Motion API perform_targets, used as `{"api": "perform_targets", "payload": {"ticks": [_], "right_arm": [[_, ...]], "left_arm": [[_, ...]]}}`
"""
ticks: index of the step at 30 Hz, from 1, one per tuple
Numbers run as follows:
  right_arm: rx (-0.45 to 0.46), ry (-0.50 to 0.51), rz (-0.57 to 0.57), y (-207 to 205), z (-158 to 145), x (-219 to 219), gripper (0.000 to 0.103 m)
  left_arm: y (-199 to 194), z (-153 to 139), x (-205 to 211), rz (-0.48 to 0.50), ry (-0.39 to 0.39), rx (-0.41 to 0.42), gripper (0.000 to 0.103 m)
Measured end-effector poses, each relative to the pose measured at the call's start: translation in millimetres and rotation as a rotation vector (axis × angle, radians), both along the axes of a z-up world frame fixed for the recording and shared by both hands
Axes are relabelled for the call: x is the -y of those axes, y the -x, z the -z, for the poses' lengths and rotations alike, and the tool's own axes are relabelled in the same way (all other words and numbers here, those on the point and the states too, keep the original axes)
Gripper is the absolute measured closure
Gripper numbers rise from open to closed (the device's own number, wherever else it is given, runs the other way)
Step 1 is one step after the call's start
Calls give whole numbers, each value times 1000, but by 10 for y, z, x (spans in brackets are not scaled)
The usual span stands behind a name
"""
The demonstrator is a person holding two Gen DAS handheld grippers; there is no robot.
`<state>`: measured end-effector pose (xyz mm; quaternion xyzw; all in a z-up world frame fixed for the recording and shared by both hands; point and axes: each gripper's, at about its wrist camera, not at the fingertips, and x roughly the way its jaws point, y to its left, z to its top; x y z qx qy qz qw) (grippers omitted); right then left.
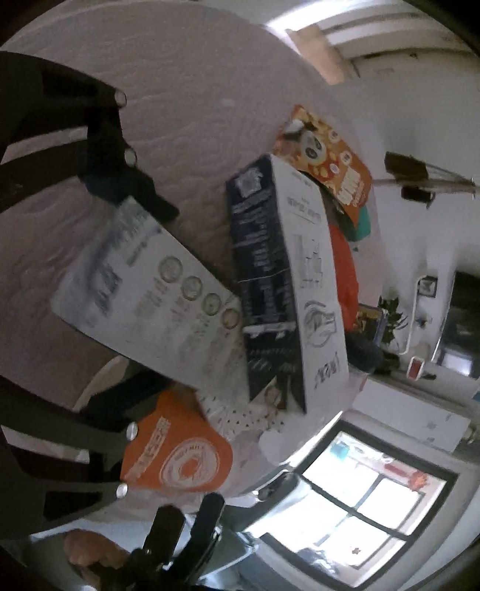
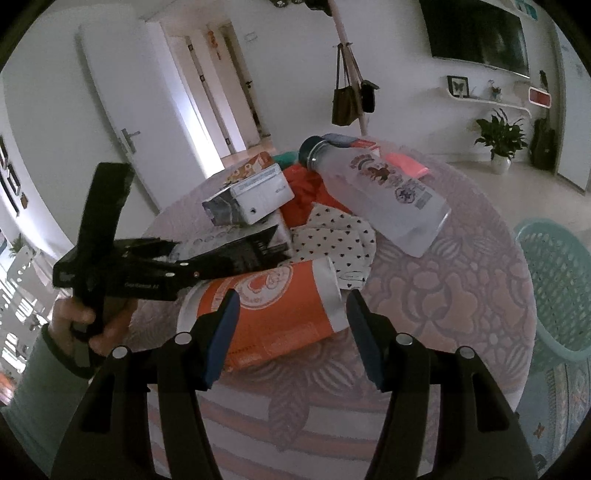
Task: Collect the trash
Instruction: 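Grasp the white milk carton with the left tool while the right tool grasps the orange cup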
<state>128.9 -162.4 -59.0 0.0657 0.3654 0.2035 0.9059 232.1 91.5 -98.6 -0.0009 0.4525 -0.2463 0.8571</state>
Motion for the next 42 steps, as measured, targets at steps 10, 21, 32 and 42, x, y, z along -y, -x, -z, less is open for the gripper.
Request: {"api": "perform_targets", "payload": {"ticks": [10, 21, 32, 42], "right_arm": [[-145, -22, 7, 32, 185, -81, 35], [-307, -210, 47, -481, 374, -152, 25], [-211, -134, 62, -440, 218, -151, 41], [-33, -52, 134, -197, -204, 335, 42]], "left_arm": [[885, 34, -321, -191, 167, -11, 46], [1467, 82, -339, -221, 179, 4, 47], [1524, 50, -319, -246, 178, 15, 48], [1454, -96, 108, -225, 188, 48, 48]]}}
